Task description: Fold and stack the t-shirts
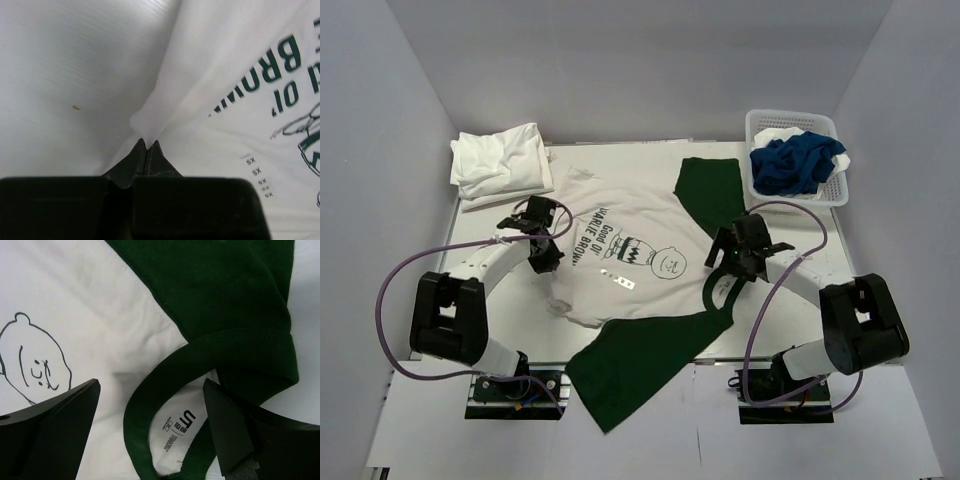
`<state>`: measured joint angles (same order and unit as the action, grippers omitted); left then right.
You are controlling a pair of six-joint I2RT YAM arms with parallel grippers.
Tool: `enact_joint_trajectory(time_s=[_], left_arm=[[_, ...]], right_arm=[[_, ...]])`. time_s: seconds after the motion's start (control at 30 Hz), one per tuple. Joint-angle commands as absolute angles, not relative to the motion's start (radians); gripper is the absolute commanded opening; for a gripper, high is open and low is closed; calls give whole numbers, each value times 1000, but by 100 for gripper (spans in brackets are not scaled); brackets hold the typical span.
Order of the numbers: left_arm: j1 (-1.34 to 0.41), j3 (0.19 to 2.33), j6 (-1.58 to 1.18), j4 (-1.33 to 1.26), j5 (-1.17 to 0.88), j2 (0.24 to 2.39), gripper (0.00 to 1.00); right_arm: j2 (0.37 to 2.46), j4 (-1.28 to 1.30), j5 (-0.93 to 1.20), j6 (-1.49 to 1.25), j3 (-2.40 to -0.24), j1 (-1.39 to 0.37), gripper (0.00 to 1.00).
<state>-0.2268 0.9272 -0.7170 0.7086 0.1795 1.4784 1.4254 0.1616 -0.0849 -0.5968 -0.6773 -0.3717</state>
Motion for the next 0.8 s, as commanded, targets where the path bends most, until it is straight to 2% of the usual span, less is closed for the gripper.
enact_joint_trajectory(time_s=[0.0, 0.23, 0.37, 0.43, 0.47, 0.5, 0.53, 0.6, 0.77], left_arm=[[-229, 946, -761, 742, 288, 1422, 0], [-196, 1048, -793, 807, 483, 1403, 0], [-187, 1175, -795, 905, 579, 1492, 7], [-175, 1186, -842, 946, 632, 1519, 18], [-161, 1195, -842, 974, 676, 1531, 30], [-161, 1195, -866, 989, 693, 1552, 79], [-147, 1206, -883, 1009, 712, 1563, 99], [-137, 1221, -904, 1048, 694, 1574, 99], [-137, 1193, -761, 870, 468, 1526, 99]], right_arm=[[1451, 265, -138, -585, -634, -312, 90], [1494, 241, -41, -529, -637, -216, 90], [1539, 273, -84, -486, -682, -203, 90], [1530, 272, -117, -500, -672, -193, 90], [1525, 259, -111, -499, -657, -193, 90], [1523, 252, -115, -502, -655, -189, 90], [1517, 258, -118, -502, -660, -189, 90], [1511, 271, -136, -508, -670, -187, 90], [1436, 276, -136, -456, -683, -201, 90]])
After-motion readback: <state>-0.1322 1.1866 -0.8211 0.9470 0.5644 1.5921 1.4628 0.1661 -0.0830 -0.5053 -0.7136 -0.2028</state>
